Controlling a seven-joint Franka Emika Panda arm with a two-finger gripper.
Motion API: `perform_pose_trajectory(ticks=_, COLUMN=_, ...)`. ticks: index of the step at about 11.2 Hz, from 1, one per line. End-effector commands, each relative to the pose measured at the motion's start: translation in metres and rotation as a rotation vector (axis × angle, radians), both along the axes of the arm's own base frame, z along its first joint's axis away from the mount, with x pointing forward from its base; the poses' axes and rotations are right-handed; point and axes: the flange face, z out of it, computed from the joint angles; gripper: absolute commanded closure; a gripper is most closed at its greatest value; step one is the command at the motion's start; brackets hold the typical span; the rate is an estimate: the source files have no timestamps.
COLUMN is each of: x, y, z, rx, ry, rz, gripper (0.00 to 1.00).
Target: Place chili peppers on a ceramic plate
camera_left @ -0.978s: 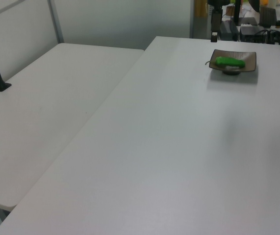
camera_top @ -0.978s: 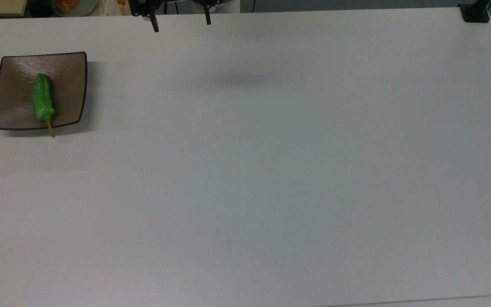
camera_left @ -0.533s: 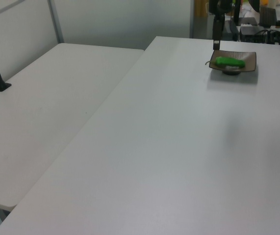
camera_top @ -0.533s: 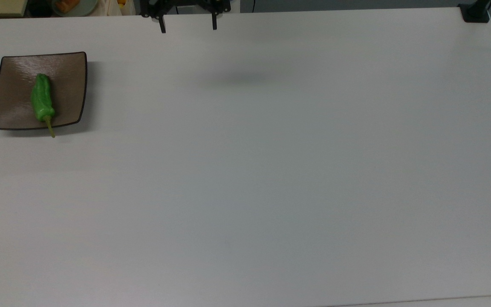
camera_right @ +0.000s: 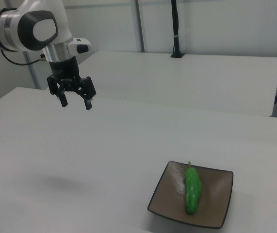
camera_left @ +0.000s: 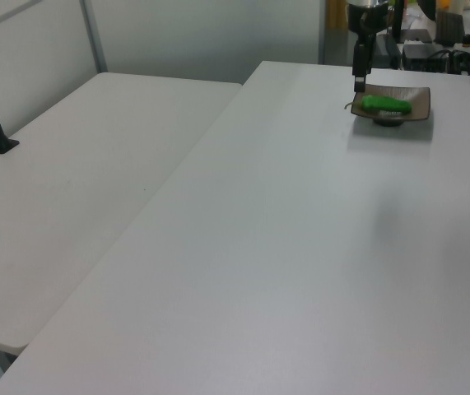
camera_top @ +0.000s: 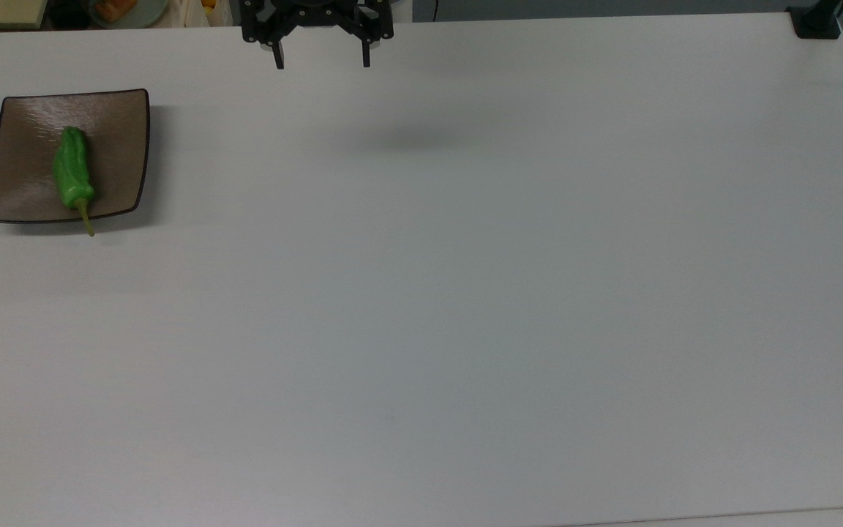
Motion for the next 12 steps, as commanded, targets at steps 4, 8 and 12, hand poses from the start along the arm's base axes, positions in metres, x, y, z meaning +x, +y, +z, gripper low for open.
perform_pose_trajectory(ticks=4, x=-0.0064, y=-0.0009, z=0.0019, rx=-0.004, ry=-0.031, rz=-0.039, gripper=0.00)
perform_pose_trajectory(ticks=8, x=-0.0046, y=0.0055, z=-0.0005, rx=-0.001, ry=-0.052, rz=-0.052, gripper=0.00)
perform_pose_trajectory(ticks=12, x=-0.0046, y=0.0021, z=-0.0002, rx=-0.001, ry=-0.053, rz=-0.057, gripper=0.00)
